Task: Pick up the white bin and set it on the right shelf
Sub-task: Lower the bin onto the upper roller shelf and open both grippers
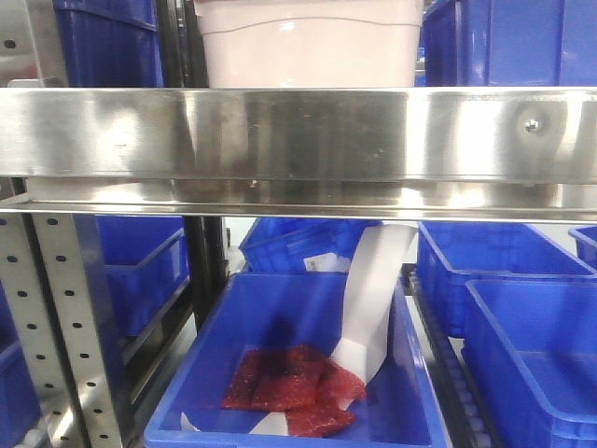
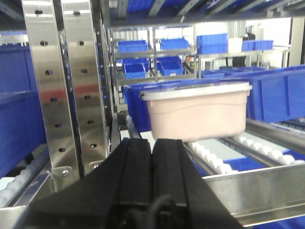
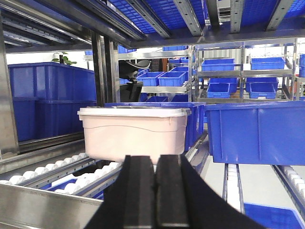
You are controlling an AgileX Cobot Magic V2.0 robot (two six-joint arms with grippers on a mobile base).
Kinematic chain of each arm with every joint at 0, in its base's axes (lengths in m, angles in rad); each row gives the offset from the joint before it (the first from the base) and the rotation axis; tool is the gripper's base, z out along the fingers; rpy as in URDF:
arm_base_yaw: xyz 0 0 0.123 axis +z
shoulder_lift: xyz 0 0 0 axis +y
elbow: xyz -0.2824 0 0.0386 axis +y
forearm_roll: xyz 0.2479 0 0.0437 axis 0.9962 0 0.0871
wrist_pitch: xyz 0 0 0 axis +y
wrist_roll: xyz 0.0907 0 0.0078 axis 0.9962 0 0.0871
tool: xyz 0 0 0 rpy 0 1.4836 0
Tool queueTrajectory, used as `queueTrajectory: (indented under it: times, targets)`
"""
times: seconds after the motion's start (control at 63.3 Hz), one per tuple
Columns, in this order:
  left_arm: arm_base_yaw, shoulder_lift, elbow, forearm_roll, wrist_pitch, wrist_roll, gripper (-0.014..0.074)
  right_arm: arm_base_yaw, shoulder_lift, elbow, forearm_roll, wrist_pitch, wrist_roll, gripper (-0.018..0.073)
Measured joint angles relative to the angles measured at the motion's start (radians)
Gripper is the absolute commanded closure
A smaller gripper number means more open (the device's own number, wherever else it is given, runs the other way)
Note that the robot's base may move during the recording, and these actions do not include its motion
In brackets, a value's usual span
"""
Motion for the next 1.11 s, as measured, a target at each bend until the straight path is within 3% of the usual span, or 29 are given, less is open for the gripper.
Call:
queueTrajectory:
  times: [0.616,0.727,0.853,0.932,1.106]
  targets:
    - [0.0,-0.002,0.006,0.011,-0.004,0.004,0.0713,0.0,0.0,0.0,0.0,0.0,0.0,0.0487]
    - [0.016,-0.002,0.033,0.116,-0.004,-0.043,0.0713,0.0,0.0,0.0,0.0,0.0,0.0,0.0487]
    - [0.041,-0.002,0.108,0.319,-0.007,-0.288,0.0713,0.0,0.0,0.0,0.0,0.0,0.0,0.0487]
    - [0.052,-0.004,0.178,0.415,-0.041,-0.381,0.0713,0.0,0.0,0.0,0.0,0.0,0.0,0.0487]
    - [0.063,-0.006,0.362,0.49,-0.228,-0.428,0.0713,0.0,0.0,0.0,0.0,0.0,0.0,0.0487]
